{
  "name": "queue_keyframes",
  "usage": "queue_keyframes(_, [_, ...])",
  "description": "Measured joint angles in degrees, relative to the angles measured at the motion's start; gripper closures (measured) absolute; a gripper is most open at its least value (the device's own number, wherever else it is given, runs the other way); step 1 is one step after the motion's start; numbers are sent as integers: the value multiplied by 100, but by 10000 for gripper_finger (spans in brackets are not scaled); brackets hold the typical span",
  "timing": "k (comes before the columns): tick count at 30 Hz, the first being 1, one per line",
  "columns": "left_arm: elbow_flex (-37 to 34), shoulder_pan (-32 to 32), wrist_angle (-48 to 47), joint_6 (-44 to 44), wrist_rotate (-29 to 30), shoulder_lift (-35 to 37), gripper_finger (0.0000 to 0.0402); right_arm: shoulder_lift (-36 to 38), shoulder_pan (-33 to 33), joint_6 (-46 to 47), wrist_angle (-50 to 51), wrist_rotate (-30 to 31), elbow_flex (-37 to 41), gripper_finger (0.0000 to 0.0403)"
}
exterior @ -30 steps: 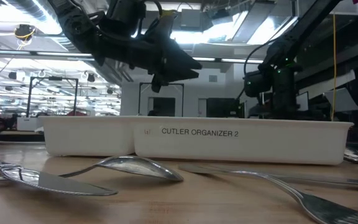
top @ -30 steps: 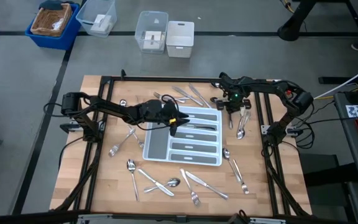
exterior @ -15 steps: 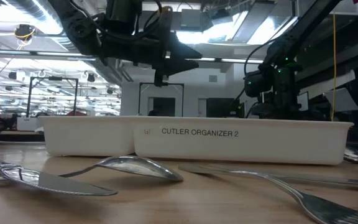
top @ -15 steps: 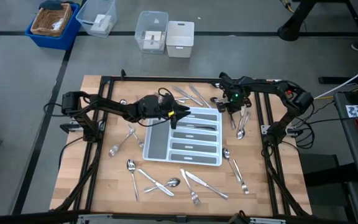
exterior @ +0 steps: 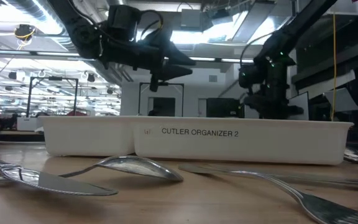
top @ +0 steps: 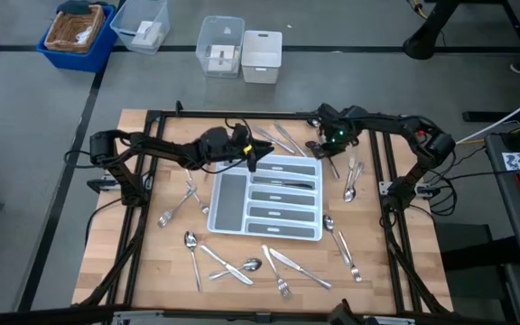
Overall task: Sort silverware
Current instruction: Put the knife into the organizer tray
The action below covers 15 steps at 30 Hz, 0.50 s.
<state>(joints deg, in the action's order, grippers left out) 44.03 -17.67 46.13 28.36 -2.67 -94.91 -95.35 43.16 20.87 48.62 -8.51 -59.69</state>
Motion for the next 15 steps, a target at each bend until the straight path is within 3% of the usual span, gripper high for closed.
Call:
queue_keyframes(8, [0,-135,0,96,-2,0,282,2,-91,-667,760,-53,-1324,375])
queue_keyframes(15, [0,-169,0,-180,-9,0,282,7,-774,-1753,711,-468,-1865,375])
